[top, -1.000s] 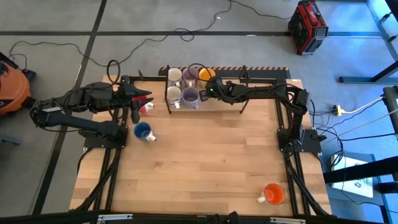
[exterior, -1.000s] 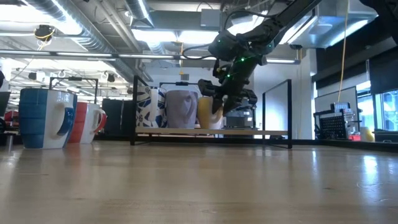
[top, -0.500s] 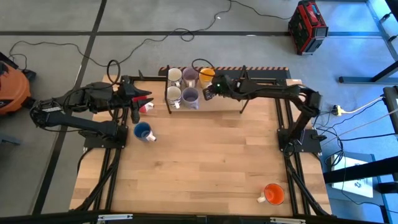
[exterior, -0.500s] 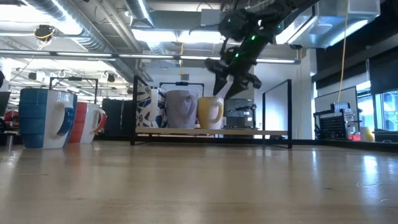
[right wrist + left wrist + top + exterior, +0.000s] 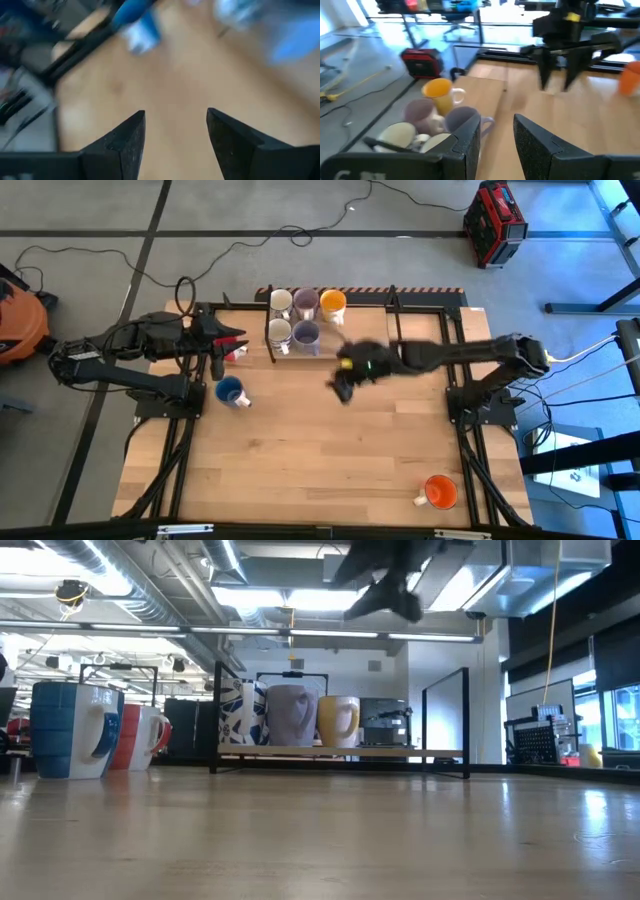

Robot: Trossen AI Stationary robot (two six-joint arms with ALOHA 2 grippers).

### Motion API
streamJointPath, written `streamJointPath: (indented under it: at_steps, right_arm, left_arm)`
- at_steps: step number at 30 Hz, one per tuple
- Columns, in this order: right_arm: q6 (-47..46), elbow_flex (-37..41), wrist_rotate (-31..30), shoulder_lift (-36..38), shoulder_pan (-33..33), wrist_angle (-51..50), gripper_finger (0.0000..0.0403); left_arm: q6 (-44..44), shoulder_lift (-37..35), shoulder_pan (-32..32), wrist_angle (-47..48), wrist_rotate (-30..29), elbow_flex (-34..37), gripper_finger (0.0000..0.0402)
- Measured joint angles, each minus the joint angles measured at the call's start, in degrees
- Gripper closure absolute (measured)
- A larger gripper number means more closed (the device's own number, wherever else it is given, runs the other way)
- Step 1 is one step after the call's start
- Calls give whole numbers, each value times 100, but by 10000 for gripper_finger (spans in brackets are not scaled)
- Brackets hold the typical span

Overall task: Place coffee mugs
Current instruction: Put the orange mug on the shelf

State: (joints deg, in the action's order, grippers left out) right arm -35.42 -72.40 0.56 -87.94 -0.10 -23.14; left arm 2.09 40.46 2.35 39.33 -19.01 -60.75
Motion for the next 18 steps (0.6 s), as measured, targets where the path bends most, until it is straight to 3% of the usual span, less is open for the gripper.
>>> streamJointPath:
  at_steps: [8,18]
  right_arm:
    - [-1995,2,59,45,1819,-1008,205]
    - [-4517,4,55,52,3742,-1423,205]
  left_arm:
    - [229,165,-53,6,1163,0,292]
    - [1113,693,-664,8,1224,0,292]
